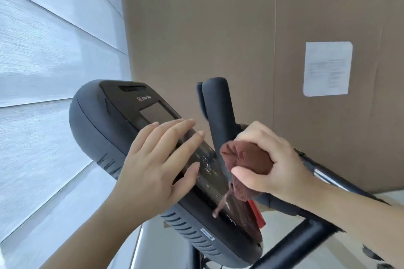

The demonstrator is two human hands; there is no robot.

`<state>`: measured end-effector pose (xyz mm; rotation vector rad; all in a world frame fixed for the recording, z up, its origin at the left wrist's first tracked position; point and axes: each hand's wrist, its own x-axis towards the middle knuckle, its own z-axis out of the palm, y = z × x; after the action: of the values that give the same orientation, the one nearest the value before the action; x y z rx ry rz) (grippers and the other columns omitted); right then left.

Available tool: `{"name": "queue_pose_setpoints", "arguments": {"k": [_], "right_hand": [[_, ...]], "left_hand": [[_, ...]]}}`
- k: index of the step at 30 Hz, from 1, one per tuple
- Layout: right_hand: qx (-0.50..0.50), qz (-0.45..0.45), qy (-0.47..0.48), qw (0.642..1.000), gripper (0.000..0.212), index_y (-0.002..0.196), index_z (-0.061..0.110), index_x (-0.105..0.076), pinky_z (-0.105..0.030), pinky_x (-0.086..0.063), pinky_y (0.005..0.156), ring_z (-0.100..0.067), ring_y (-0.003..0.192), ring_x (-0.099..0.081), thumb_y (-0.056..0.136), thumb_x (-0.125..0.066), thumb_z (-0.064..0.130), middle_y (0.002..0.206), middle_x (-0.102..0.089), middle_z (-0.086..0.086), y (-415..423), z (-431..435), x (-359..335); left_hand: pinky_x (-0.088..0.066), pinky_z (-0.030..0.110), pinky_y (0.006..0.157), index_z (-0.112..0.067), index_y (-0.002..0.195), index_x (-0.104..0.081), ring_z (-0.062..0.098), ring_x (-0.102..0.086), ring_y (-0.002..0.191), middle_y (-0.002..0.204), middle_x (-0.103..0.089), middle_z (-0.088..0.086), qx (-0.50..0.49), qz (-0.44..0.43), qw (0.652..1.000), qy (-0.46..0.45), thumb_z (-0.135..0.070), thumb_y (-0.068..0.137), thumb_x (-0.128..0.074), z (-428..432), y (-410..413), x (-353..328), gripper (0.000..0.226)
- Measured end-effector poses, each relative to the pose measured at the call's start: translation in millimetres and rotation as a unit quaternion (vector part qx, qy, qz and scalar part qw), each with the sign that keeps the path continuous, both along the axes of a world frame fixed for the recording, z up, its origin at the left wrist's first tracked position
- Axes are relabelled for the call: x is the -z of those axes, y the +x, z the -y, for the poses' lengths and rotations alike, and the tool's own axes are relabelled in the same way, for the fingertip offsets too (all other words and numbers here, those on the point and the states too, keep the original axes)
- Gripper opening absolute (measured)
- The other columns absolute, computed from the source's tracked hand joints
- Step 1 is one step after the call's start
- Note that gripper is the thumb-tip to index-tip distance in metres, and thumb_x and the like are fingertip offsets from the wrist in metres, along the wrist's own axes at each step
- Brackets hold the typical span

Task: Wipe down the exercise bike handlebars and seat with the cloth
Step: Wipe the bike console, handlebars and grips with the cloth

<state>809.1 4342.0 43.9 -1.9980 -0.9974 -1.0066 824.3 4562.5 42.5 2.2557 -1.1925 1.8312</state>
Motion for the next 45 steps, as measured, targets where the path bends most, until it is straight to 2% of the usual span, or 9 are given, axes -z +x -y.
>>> {"name": "queue_pose_setpoints", "arguments": {"k": [3, 5, 8, 11, 15, 20, 28, 34, 45], "right_hand": [[-0.050, -0.002, -0.010, 0.999, 0.019, 0.089, 0.033, -0.056, -0.019, -0.043, 0.072, -0.008, 0.076, -0.054, 0.072, -0.063, 0.036, 0.085, -0.054, 0.002, 5.9, 4.5, -7.8], [-0.107, -0.008, 0.084, 0.991, 0.021, 0.089, 0.037, -0.052, -0.013, -0.045, 0.065, -0.001, 0.070, -0.056, 0.074, -0.067, 0.031, 0.086, -0.056, 0.003, 15.2, -5.5, -31.1], [-0.147, 0.015, 0.187, 0.971, 0.022, 0.087, 0.038, -0.048, -0.024, -0.048, 0.066, -0.010, 0.071, -0.058, 0.078, -0.063, 0.025, 0.085, -0.057, 0.002, 33.8, -21.8, -75.3], [-0.192, 0.006, 0.168, 0.967, 0.019, 0.088, 0.041, -0.048, -0.030, -0.048, 0.069, -0.013, 0.076, -0.058, 0.079, -0.062, 0.031, 0.086, -0.056, 0.005, 44.0, -21.7, -79.0], [-0.237, -0.003, 0.088, 0.968, 0.021, 0.092, 0.045, -0.047, -0.010, -0.038, 0.075, 0.001, 0.081, -0.053, 0.076, -0.058, 0.038, 0.087, -0.051, 0.017, 50.0, -1.1, -30.0], [-0.300, -0.026, 0.002, 0.954, 0.027, 0.101, 0.035, -0.050, -0.012, -0.037, 0.082, -0.003, 0.085, -0.052, 0.075, -0.059, 0.037, 0.092, -0.049, 0.011, 56.1, 16.6, 1.1], [-0.344, 0.002, 0.124, 0.931, 0.026, 0.098, 0.040, -0.044, -0.012, -0.035, 0.083, -0.004, 0.088, -0.049, 0.077, -0.058, 0.036, 0.094, -0.052, 0.004, 71.1, -5.7, -47.6], [-0.384, -0.126, -0.070, 0.912, 0.024, 0.093, 0.044, -0.051, -0.005, -0.037, 0.074, 0.004, 0.082, -0.054, 0.071, -0.060, 0.042, 0.087, -0.055, 0.022, 63.5, 33.3, 7.6], [-0.278, -0.139, -0.138, 0.940, 0.022, 0.089, 0.050, -0.048, -0.004, -0.035, 0.077, -0.001, 0.091, -0.051, 0.071, -0.060, 0.048, 0.095, -0.054, 0.008, 47.8, 43.3, 0.9]], "left_hand": [[-0.039, 0.043, 0.092, -0.010, 0.122, -0.050, 0.029, -0.049, 0.113, 0.126, -0.054, 0.017, -0.015, -0.014, 1.000, -0.003, -0.025, 0.089, -0.047, 11.2, -3.1, 0.5, 0.036], [-0.038, 0.041, 0.093, -0.009, 0.123, -0.049, 0.029, -0.048, 0.114, 0.128, -0.051, 0.017, -0.028, -0.017, 0.999, -0.010, -0.024, 0.088, -0.047, 17.4, -5.6, -2.0, 0.038], [-0.036, 0.037, 0.096, -0.008, 0.123, -0.049, 0.029, -0.048, 0.115, 0.131, -0.047, 0.017, -0.058, -0.016, 0.998, -0.017, -0.023, 0.089, -0.046, 24.8, -10.9, -5.8, 0.037], [-0.033, 0.035, 0.099, -0.009, 0.123, -0.047, 0.029, -0.048, 0.116, 0.131, -0.045, 0.016, -0.090, -0.019, 0.995, -0.041, -0.023, 0.089, -0.043, 30.5, -16.8, -6.9, 0.037], [-0.035, 0.036, 0.098, -0.008, 0.119, -0.047, 0.031, -0.049, 0.114, 0.129, -0.047, 0.019, -0.130, -0.020, 0.989, -0.063, -0.021, 0.089, -0.043, 39.2, -24.3, -3.9, 0.034], [-0.034, 0.033, 0.099, -0.007, 0.117, -0.048, 0.029, -0.049, 0.114, 0.127, -0.048, 0.020, -0.169, -0.031, 0.983, -0.059, -0.019, 0.087, -0.045, 51.9, -31.8, 3.2, 0.032], [-0.033, 0.032, 0.099, -0.007, 0.119, -0.047, 0.029, -0.048, 0.115, 0.130, -0.045, 0.017, -0.247, -0.036, 0.968, -0.025, -0.019, 0.086, -0.047, 59.8, -41.3, -0.7, 0.036], [-0.032, 0.030, 0.099, -0.007, 0.122, -0.045, 0.028, -0.047, 0.116, 0.132, -0.046, 0.017, -0.285, -0.044, 0.957, 0.003, -0.019, 0.087, -0.048, 59.9, -48.5, -3.1, 0.038], [-0.035, 0.036, 0.094, 0.007, 0.115, -0.057, 0.031, -0.050, 0.110, 0.129, -0.051, 0.023, -0.325, -0.083, 0.938, -0.093, -0.027, 0.084, -0.051, 96.4, -59.1, 7.1, 0.047]]}}
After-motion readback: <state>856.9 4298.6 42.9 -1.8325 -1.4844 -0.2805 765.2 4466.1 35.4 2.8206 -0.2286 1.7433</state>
